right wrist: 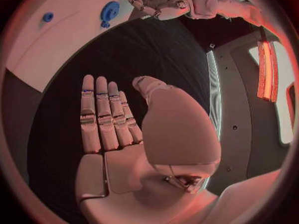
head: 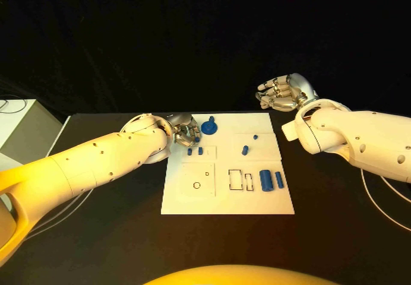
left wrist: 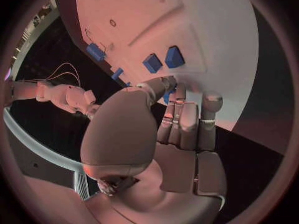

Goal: Assemble the parts on the task board

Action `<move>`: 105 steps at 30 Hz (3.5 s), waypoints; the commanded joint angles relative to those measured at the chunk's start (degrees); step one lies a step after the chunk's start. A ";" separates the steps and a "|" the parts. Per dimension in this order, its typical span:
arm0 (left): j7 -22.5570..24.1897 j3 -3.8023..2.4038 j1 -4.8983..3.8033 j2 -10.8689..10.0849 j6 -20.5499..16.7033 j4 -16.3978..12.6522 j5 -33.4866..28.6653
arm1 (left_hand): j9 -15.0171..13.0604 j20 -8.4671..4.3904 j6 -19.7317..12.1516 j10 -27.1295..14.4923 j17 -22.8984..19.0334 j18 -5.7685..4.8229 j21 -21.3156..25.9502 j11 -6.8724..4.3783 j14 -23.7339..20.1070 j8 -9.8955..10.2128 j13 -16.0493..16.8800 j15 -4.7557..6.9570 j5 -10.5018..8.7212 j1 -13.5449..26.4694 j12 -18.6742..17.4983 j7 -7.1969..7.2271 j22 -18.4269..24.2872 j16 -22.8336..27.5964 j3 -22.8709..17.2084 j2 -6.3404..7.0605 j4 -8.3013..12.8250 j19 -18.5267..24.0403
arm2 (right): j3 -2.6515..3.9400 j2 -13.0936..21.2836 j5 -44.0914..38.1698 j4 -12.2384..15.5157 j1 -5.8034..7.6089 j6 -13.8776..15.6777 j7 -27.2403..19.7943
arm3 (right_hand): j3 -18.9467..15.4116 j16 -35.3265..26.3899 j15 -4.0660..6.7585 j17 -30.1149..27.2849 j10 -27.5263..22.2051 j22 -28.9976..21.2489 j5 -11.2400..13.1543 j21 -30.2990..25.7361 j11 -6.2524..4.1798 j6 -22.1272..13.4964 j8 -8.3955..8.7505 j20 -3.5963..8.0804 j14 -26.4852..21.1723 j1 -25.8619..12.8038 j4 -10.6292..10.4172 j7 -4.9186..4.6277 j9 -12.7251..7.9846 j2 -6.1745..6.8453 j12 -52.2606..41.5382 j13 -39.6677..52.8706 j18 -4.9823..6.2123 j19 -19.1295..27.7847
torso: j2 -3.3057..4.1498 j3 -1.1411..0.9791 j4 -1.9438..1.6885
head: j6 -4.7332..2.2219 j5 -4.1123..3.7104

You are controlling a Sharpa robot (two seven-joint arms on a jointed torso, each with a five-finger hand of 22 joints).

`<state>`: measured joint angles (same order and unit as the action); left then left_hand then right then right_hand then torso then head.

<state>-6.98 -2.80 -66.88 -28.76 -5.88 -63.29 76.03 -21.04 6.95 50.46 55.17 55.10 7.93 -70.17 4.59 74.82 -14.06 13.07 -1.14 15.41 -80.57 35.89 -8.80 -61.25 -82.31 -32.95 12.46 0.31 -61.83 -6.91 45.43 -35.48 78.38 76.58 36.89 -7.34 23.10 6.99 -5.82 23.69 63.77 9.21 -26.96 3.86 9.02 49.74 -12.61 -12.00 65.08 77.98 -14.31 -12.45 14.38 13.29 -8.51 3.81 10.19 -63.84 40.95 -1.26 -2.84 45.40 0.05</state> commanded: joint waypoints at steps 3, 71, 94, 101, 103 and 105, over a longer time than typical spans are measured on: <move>-0.01 -0.04 -0.01 -0.05 0.10 -0.23 0.05 | 0.16 0.11 -0.58 -0.61 -0.01 -0.06 0.08 0.08 -0.35 0.27 0.18 0.06 -0.08 0.51 0.46 -0.03 0.01 -0.21 0.05 0.05 0.02 -0.17 | 0.02 0.08 -1.39 -0.02 0.01 -0.44 -0.52 | 0.32 -0.39 -0.14 -0.08 -0.20 -0.10 -0.18 0.04 -0.04 0.09 0.40 -0.04 0.12 -0.22 0.09 -0.47 -0.11 0.61 0.40 -0.09 0.32 0.27 | -0.02 0.00 -0.01 | -0.01 0.03; 28.56 -17.41 14.16 -19.78 1.45 -17.70 -62.27 | 2.02 2.47 -1.15 -6.66 -28.37 2.58 17.46 3.08 -18.09 -2.39 -4.75 -2.63 0.10 4.84 -2.16 -2.26 16.08 13.18 3.73 -0.05 -5.55 11.71 | -0.76 -1.23 -54.25 -5.34 -6.12 -16.35 12.57 | 9.54 60.25 6.22 39.06 5.05 53.08 17.05 61.13 -4.08 8.18 3.49 7.32 21.41 0.42 9.53 3.54 1.26 3.10 4.99 -0.06 -4.86 -19.38 | 0.05 0.07 -0.10 | -2.82 -3.88; 27.26 -17.53 14.36 -19.95 0.38 -18.10 -61.15 | 2.30 2.58 -1.89 -6.81 -28.29 2.60 17.75 3.39 -18.00 -2.09 -5.11 -2.83 0.13 4.16 -2.79 -2.73 16.35 12.80 4.10 -0.27 -5.43 11.20 | -0.92 -2.98 -54.54 -5.38 -6.42 -17.42 13.48 | 10.29 62.59 6.33 39.72 5.53 54.12 15.39 61.98 -4.37 10.83 1.95 7.14 20.98 0.73 9.33 3.93 2.52 1.93 4.71 0.32 -4.78 -19.09 | 0.06 -0.03 -0.07 | -2.37 -3.42; 26.87 -17.53 14.37 -20.03 0.12 -18.34 -60.81 | 2.36 2.60 -2.02 -6.80 -28.26 2.61 17.76 3.44 -17.90 -2.04 -5.19 -2.85 0.16 3.83 -2.91 -2.80 16.39 12.66 4.10 -0.41 -5.31 10.99 | -1.04 -3.63 -55.94 -5.60 -6.55 -18.56 14.86 | 10.66 62.95 6.44 39.71 5.85 54.43 15.18 62.22 -4.53 11.49 1.51 7.19 20.88 0.72 9.28 4.17 2.85 1.52 4.66 0.38 -4.79 -19.04 | 0.08 -0.04 -0.03 | -2.16 -3.27; 26.79 -17.53 14.37 -20.07 0.04 -18.43 -60.70 | 2.37 2.60 -2.03 -6.78 -28.25 2.61 17.76 3.44 -17.87 -2.04 -5.20 -2.85 0.16 3.78 -2.92 -2.81 16.40 12.63 4.10 -0.44 -5.30 10.96 | -1.06 -3.70 -56.27 -5.50 -6.57 -18.73 15.21 | 10.76 63.06 6.49 39.69 6.09 54.65 15.16 62.40 -4.62 11.71 1.36 7.22 20.85 0.71 9.28 4.27 2.97 1.40 4.59 0.43 -4.81 -19.06 | 0.07 -0.03 0.00 | -2.10 -3.26; 26.74 -17.53 14.37 -20.11 -0.06 -18.52 -60.62 | 2.38 2.60 -2.04 -6.77 -28.25 2.62 17.75 3.45 -17.84 -2.04 -5.21 -2.85 0.16 3.74 -2.93 -2.82 16.40 12.60 4.10 -0.46 -5.29 10.92 | -1.07 -3.76 -56.60 -5.41 -6.58 -18.61 15.57 | 10.85 63.24 6.57 39.72 6.36 54.89 15.19 62.60 -4.72 12.03 1.14 7.26 20.82 0.62 9.23 4.41 3.13 1.22 4.54 0.48 -4.84 -19.07 | 0.10 -0.03 0.03 | -2.05 -3.26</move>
<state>19.74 -20.27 -52.54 -48.88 -5.95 -81.56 14.87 -18.75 9.44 48.94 48.32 26.79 9.73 -52.64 7.79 57.12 -16.20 7.92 -3.90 15.41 -76.23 33.23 -11.57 -44.91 -69.33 -29.01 12.14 -5.05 -50.58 -7.61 42.02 -90.38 72.80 70.51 21.27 7.04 33.55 69.89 0.83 63.43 69.94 64.05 -11.46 66.23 4.51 61.35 -11.27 -4.44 84.02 78.62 -5.13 -8.05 17.43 14.97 -4.03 4.39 6.17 -82.88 41.03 -1.30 -2.87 43.26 -3.24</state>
